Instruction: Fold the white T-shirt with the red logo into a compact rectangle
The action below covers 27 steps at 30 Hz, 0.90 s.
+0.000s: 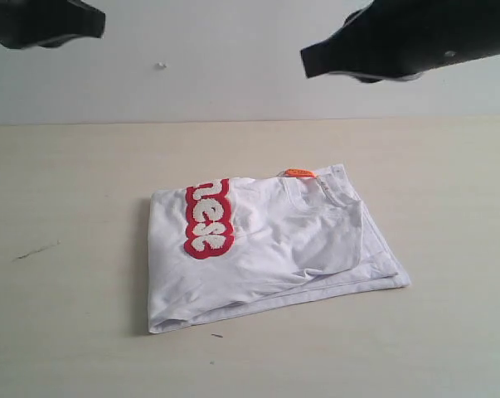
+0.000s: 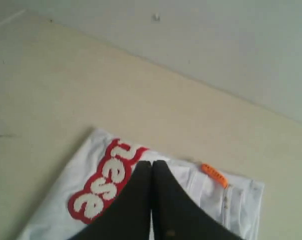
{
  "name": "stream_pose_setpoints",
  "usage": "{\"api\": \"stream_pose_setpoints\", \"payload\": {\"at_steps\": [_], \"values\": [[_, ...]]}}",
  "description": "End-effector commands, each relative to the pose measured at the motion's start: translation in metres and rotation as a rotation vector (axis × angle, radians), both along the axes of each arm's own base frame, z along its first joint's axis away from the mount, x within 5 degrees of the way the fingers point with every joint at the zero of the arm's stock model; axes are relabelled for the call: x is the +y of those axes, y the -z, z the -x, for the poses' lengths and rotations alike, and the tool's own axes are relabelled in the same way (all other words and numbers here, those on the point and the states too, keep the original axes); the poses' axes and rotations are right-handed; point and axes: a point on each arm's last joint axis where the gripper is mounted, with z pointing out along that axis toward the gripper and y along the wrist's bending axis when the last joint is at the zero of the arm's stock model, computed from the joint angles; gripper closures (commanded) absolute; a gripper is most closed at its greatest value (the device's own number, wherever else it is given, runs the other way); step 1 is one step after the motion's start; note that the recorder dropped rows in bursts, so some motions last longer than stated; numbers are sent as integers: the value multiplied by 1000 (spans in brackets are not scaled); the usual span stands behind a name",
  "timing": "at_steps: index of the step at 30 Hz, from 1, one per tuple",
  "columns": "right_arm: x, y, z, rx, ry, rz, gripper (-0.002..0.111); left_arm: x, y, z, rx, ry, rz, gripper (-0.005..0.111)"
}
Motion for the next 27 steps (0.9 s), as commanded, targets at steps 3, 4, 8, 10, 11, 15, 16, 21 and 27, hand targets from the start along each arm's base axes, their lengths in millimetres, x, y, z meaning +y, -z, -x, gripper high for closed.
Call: {"api": "stream_pose_setpoints", "payload": {"at_steps": [3, 4, 8, 10, 11, 15, 16, 21, 27], "values": [[-11, -2, 19, -32, 35, -23, 108, 14, -14, 32, -73, -60, 47, 107], [-10, 8, 16, 6, 36, -5, 108, 15, -13, 36, -66, -60, 60, 107], [-2, 76, -17, 222, 50, 87, 108, 25, -23, 65, -113, -96, 134, 107], [3, 111, -38, 266, 71, 103, 108, 35, -43, 93, -205, -116, 186, 107], [6, 133, -47, 307, 80, 113, 108, 41, -53, 107, -259, -129, 207, 107], [13, 182, -66, 467, 68, 163, 108, 53, -68, 135, -361, -167, 259, 107], [14, 191, -69, 485, 68, 170, 108, 54, -69, 137, -367, -169, 264, 107], [24, 226, -86, 625, 83, 157, 108, 55, -72, 141, -382, -175, 275, 107], [46, 241, -84, 722, 6, 107, 108, 56, -73, 140, -380, -188, 300, 107]]}}
